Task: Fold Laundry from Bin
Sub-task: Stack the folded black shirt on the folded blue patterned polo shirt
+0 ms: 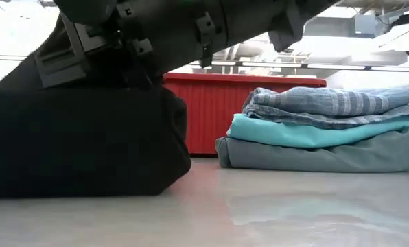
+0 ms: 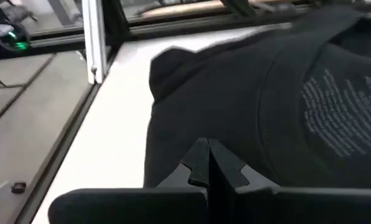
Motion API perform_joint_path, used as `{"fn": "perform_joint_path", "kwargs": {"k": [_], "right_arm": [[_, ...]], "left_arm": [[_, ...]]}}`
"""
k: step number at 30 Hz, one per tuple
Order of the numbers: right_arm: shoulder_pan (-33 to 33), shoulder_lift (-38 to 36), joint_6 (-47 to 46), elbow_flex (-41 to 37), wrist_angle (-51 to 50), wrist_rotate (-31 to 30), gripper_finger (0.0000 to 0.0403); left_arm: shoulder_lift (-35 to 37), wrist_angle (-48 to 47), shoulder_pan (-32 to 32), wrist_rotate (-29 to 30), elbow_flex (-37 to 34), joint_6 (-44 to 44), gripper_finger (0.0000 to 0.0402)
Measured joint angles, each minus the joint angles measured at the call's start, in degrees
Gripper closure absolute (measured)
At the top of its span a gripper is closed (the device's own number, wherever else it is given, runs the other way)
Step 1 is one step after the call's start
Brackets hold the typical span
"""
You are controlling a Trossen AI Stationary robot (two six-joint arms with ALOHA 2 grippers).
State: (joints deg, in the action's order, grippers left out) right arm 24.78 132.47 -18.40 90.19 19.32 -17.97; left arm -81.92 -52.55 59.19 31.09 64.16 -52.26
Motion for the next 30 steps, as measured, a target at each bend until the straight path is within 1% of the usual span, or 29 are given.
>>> {"fn": "perform_joint_path", "kwargs": {"k": [2, 4, 6, 10, 12, 15, 17, 19, 23, 25, 28, 30], "right_arm": [[-0.24, -0.08, -0.01, 0.05, -2.56, -0.01, 0.0384], [-0.60, -0.08, -0.11, -0.01, -5.65, 0.05, 0.0383], [-0.99, -0.08, -0.82, -0.56, -7.25, 0.94, 0.0382], [-1.08, -0.08, -1.55, -1.16, -5.66, 2.74, 0.0382], [-0.94, -0.06, -1.55, -1.02, -3.21, 2.84, 0.0382], [-0.82, -0.44, -1.68, 0.95, -1.28, 3.14, 0.0382], [-1.01, -1.74, -1.68, 2.41, -1.10, 3.15, 0.0382], [-1.31, -3.86, -1.26, 2.81, -1.06, 3.12, 0.0381], [-1.98, -5.67, -1.03, 2.98, -2.06, 1.16, 0.0381], [-2.27, -4.36, -1.55, 2.90, -2.52, 1.02, 0.0381], [-1.98, -0.97, -4.87, 2.14, -2.70, 1.04, 0.0381], [-1.35, 1.09, -6.21, 1.68, -2.85, 0.22, 0.0381]], "left_arm": [[0.64, 3.73, -0.08, 6.38, -0.45, 0.09, 0.0232], [0.26, 7.89, -0.41, 9.41, -2.11, 0.41, 0.0232], [-0.52, 14.73, -1.23, 9.68, -5.60, -1.07, 0.0232], [-1.01, 32.69, -1.20, 10.77, -14.17, -2.97, 0.0232], [-0.95, 39.76, -0.64, 9.80, -17.72, -3.30, 0.0232], [-0.94, 46.37, 0.03, 6.62, -21.22, -4.06, 0.0232], [-0.91, 46.90, 0.10, 3.21, -22.37, -5.53, 0.0232], [-0.91, 45.18, 0.54, 0.31, -22.62, -6.96, 0.0232], [-0.88, 43.34, 1.48, -3.37, -23.27, -10.75, 0.0232], [-0.87, 41.92, 1.72, -4.75, -23.67, -13.33, 0.0232], [-0.86, 40.58, 1.78, -6.91, -25.37, -19.10, 0.0232], [-0.86, 40.24, 1.78, -9.42, -26.45, -23.10, 0.0232]]}}
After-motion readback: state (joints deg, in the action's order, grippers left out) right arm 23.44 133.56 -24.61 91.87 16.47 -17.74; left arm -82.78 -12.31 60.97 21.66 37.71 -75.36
